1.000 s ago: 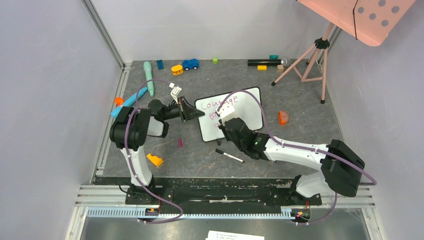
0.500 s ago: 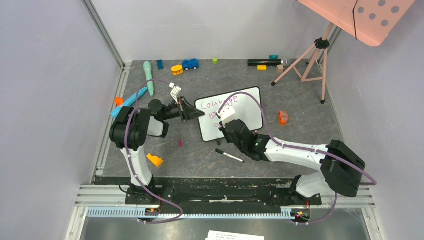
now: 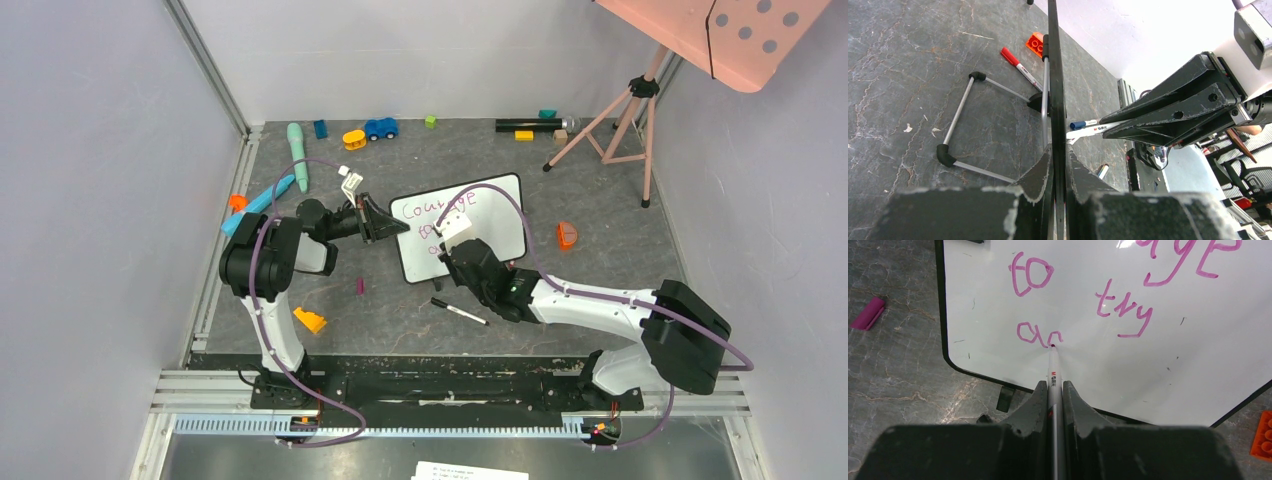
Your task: Write a sentence on the whiteboard
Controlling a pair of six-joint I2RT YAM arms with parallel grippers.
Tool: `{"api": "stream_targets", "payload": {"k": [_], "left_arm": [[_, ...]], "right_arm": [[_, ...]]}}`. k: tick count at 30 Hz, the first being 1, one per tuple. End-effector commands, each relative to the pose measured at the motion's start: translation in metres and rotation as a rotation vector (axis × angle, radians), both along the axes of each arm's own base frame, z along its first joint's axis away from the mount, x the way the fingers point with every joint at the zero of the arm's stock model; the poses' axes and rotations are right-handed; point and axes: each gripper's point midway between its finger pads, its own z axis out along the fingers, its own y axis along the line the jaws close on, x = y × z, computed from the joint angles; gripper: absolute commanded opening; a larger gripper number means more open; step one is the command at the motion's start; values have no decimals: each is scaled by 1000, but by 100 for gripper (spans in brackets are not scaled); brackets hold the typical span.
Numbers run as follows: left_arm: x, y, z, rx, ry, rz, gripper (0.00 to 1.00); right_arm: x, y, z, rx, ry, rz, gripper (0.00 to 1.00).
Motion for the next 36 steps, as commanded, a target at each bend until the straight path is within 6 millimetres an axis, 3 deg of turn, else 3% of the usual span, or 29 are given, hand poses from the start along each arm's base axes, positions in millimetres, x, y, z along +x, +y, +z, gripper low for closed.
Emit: {"api": "stream_targets", "payload": {"k": [1, 16, 28, 36], "left_arm": [[-4, 0, 28, -21, -132, -10, 2], [-4, 0, 28, -21, -132, -10, 2], [-4, -1, 29, -22, -133, -11, 2], [-4, 0, 29, -21, -133, -10, 2]], "right_arm": [[16, -2, 24, 27, -55, -50, 0], [20, 1, 32, 33, -64, -43, 0], [3, -10, -1, 26, 8, -29, 0], [-4, -7, -10, 49, 36, -6, 0]]}}
